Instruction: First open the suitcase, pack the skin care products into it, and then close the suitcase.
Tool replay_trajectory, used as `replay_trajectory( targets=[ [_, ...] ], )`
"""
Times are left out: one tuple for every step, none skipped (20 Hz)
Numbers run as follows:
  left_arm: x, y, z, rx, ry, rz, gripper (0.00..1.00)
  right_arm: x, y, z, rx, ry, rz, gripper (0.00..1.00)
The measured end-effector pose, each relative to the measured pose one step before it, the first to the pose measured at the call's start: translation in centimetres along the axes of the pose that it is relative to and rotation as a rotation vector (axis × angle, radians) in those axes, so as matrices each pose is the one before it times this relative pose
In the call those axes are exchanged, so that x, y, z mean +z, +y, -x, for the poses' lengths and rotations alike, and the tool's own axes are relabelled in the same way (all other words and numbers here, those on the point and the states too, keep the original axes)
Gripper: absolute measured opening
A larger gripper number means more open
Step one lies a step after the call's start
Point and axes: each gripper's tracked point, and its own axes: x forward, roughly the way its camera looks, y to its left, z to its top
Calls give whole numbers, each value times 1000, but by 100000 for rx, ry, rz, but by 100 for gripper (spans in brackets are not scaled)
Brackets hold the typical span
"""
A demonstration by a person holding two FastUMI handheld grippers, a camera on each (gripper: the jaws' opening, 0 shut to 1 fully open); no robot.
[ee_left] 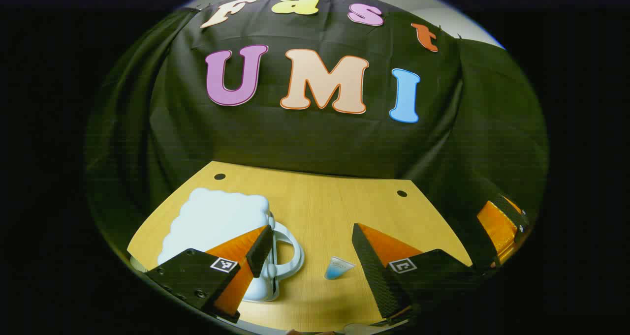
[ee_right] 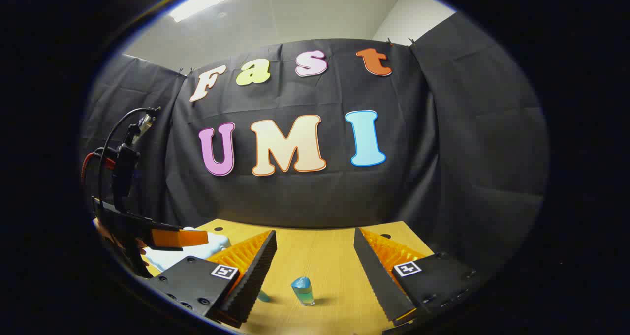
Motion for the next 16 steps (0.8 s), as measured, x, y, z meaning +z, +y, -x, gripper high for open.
replay_trajectory(
  targets=[
    [-27, 290, -28, 587, 315, 495, 95, 63, 217, -30, 871, -308, -1068, 99],
    [-491, 427, -71, 897, 1336, 163, 95, 71, 124, -191, 654, -335, -615, 97],
    [-294, 560, -55, 1355, 1582, -252, 95, 80, 58, -86, 592, -225, -252, 97],
    [-319, 627, -42, 1498, 1141, -591, 95, 86, 2, -143, 546, -278, -114, 99],
    [-159, 662, -118, 1537, 1069, -765, 95, -95, -9, -90, 286, -69, -85, 99],
    [-301, 644, -270, 1173, 865, -216, 95, -299, 18, -134, 384, 404, -287, 99],
    [-227, 426, -365, 170, 1520, 2, 95, -197, -54, -130, 346, 602, -570, 99],
    [-328, 277, -493, -48, 1606, -69, 95, -215, -21, -203, 511, 841, -826, 99],
    [-219, 412, -663, 123, 2617, -425, 95, -198, 94, -35, 702, 818, -928, 99],
    [-410, 320, -719, 92, 2389, -441, 95, -104, -145, -100, 447, 707, -660, 98],
    [25, 220, -629, -242, 1624, -303, 95, -65, -259, -114, -59, 200, -341, 99],
    [75, 108, -596, -263, 1215, -301, 95, 16, -261, 65, -303, -79, -234, 99],
    [136, 109, -895, -234, 1340, -192, 95, -88, -261, 37, -265, 229, -442, 99],
    [-318, 324, -988, -193, 2250, -318, 94, -356, -269, -10, -351, 692, -481, 98],
    [-95, 1, -923, -74, 2466, -117, 95, -216, -304, -31, -433, 909, -398, 98],
    [-145, -94, -879, -468, 2756, 179, 92, -285, -295, 70, -511, 847, -235, 98]
  ],
)
